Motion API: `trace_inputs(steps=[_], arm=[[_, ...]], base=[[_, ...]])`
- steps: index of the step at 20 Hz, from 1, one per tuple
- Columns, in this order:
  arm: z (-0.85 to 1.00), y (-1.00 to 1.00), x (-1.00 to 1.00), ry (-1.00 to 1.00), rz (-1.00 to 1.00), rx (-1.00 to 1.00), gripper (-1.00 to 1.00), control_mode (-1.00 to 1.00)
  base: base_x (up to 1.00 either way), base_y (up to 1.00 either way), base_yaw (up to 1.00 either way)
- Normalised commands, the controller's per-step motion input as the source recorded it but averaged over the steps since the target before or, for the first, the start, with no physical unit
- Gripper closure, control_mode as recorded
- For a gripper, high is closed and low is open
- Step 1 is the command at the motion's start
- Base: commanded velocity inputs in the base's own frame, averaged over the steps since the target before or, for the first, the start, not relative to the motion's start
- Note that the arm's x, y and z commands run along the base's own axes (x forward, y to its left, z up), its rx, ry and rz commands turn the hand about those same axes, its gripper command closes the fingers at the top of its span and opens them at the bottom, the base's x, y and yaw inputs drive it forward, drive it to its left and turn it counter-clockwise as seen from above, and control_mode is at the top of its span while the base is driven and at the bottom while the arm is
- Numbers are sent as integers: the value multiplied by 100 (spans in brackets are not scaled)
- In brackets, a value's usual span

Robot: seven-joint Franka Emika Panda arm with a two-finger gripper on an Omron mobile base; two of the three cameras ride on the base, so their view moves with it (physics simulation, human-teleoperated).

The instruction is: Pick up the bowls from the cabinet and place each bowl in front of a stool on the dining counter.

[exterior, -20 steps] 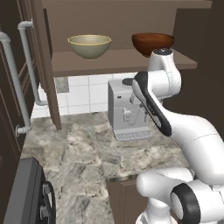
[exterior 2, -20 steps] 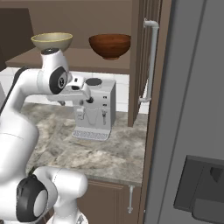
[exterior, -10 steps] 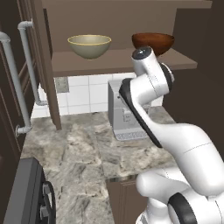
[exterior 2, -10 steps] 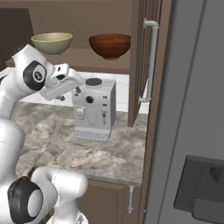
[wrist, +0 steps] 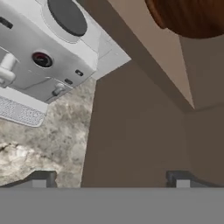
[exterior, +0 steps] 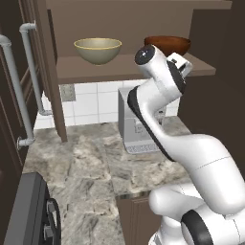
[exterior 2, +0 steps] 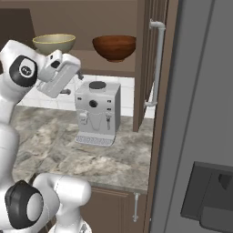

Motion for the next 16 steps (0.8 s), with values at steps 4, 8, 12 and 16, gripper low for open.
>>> trace_inputs(steps=[4, 8, 12, 16], arm=[[51, -2, -14, -7, 8, -31, -100, -100], [54, -1, -11, -8, 12, -10, -100, -100], [29, -16, 4, 0, 14, -3, -100, -100], [3, -37, 16, 2, 12, 0, -100, -100]], base=[[0, 0, 0], [0, 0, 0], [0, 0, 0], [0, 0, 0]])
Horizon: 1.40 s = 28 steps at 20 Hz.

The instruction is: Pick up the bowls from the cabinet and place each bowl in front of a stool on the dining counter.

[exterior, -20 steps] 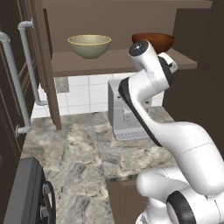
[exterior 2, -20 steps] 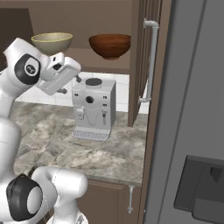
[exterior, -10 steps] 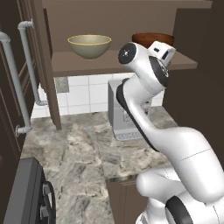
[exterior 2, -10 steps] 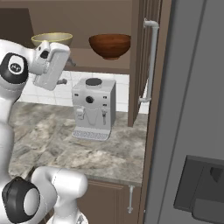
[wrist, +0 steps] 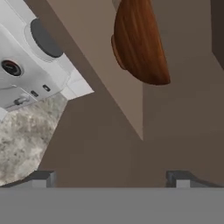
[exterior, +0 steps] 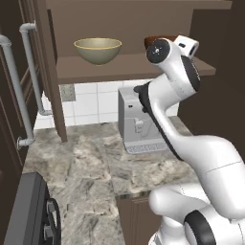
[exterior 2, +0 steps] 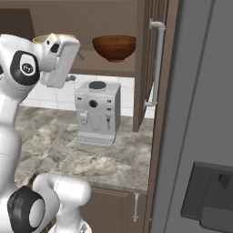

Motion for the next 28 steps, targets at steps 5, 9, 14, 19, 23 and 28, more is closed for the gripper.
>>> trace_inputs(steps=[5, 9, 14, 19, 23, 28], arm=[[10, -24, 16, 0, 10, -1, -100, -100], [15, 0, 8, 0, 5, -11, -100, -100], [4, 0, 30, 0, 9, -10, -100, -100], [16, 0, 35, 0, 9, -7, -100, -100], [19, 0, 34, 0, 7, -3, -100, -100], [0, 0, 36, 0, 4, 0, -100, -100]], base=[[0, 0, 0], [0, 0, 0], [0, 0, 0], [0, 0, 0], [0, 0, 0], [0, 0, 0]])
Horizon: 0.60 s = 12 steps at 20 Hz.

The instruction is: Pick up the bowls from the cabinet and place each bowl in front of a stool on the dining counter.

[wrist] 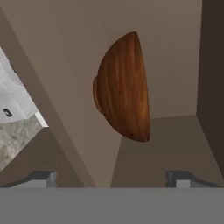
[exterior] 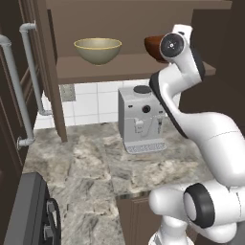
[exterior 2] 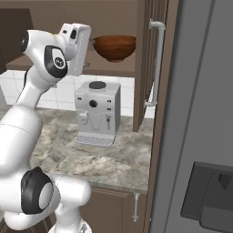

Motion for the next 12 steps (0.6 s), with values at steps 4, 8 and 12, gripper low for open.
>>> trace_inputs(steps=[4, 8, 12], arm=[[0, 0, 37, 0, 1, 0, -100, -100], [-1, 0, 43, 0, 0, 0, -100, -100], [-1, 2, 47, 0, 0, 0, -100, -100]], base=[[0, 0, 0], [0, 0, 0], [0, 0, 0]])
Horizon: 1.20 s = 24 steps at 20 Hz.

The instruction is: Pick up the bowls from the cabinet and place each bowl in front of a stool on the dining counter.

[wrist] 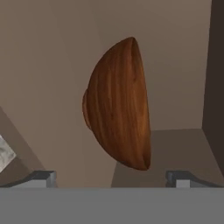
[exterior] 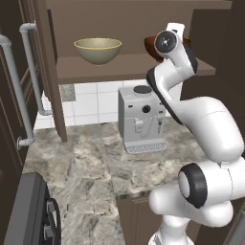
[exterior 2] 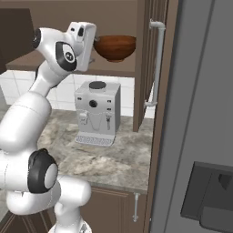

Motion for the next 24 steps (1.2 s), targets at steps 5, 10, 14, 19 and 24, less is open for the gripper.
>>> trace_inputs(steps=[5, 10, 14, 19, 24], arm=[[-3, 4, 41, 0, 0, 0, -100, -100], [-20, 1, 35, 11, 0, 0, -100, -100], [-14, 0, 31, 5, 0, 0, -100, -100], [-1, 0, 25, 0, 0, 0, -100, -100], [0, 0, 18, 0, 0, 0, -100, -100]], base=[[0, 0, 0], [0, 0, 0], [0, 0, 0], [0, 0, 0], [0, 0, 0]])
